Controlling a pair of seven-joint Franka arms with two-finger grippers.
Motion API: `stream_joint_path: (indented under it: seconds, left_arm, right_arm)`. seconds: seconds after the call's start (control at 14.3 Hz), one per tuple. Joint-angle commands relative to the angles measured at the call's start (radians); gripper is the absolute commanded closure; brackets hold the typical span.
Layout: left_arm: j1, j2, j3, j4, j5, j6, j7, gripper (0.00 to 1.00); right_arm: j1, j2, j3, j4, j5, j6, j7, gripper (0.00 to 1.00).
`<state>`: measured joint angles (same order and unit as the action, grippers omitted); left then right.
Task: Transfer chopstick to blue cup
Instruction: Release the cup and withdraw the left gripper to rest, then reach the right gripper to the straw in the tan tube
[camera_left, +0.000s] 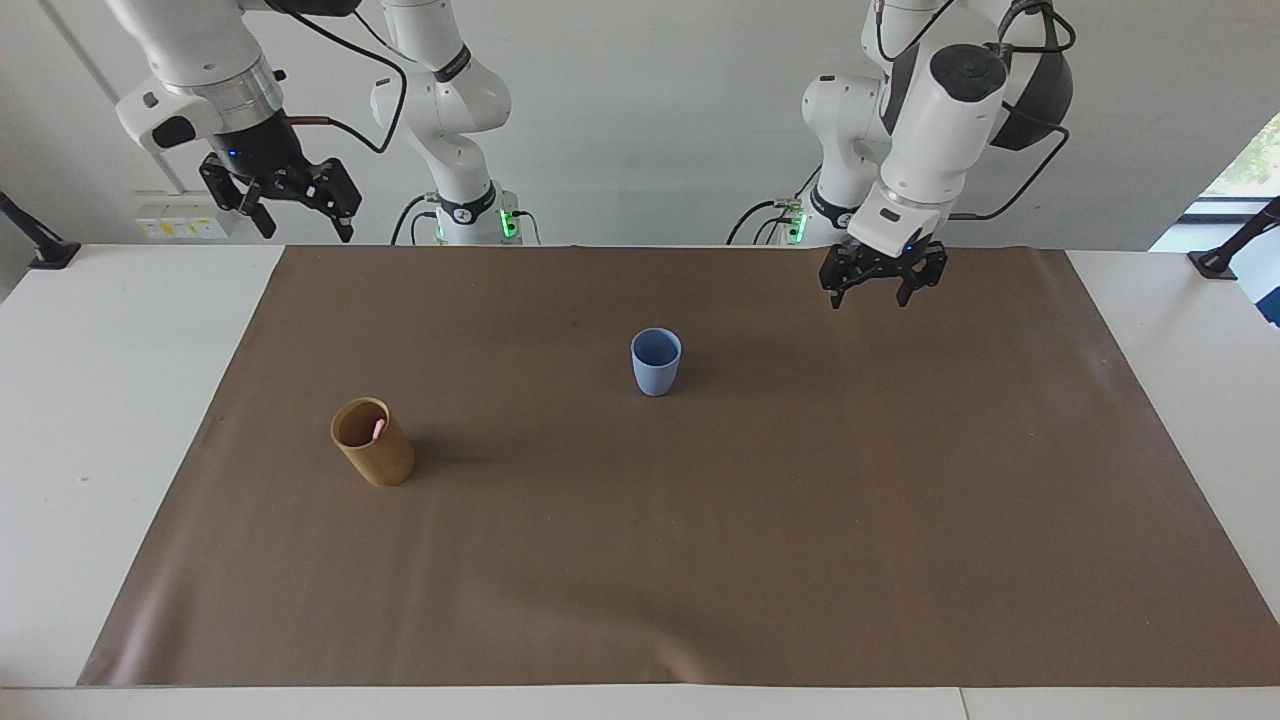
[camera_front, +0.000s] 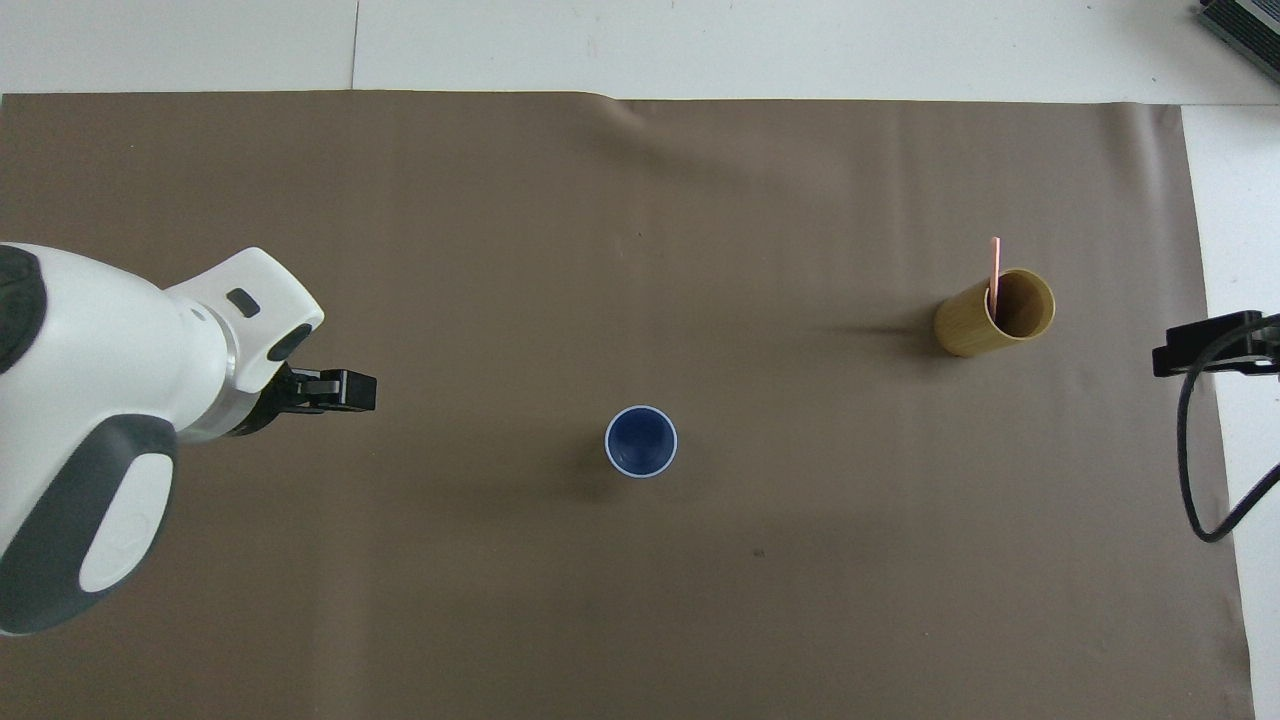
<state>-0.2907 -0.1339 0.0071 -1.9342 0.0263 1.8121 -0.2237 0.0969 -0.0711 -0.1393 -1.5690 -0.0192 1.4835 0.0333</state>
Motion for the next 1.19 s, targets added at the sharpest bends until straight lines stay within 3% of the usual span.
stream_joint_path:
  seconds: [0.0,0.35,0.63,1.12]
  left_arm:
    - [0.096,0.028,-0.012,0.150,-0.002,-0.132,0.146,0.00]
    - [0.209,0.063,-0.012,0.346,0.003,-0.305,0.293,0.00]
    - [0.237,0.144,-0.009,0.506,0.007,-0.419,0.326,0.00]
    - [0.242,0.122,-0.009,0.508,0.018,-0.442,0.357,0.00]
  right_arm:
    - [-0.014,-0.021,0.007,-0.022,0.019,0.003,-0.004,0.00]
    - [-0.016,-0.021,0.007,-0.022,0.019,0.003,-0.007,0.00]
    - [-0.016,-0.022,0.009,-0.023,0.021,0.009,-0.016,0.00]
    - [-0.013,-0.029,0.009,-0.121,0.041,0.197,-0.390,0.00]
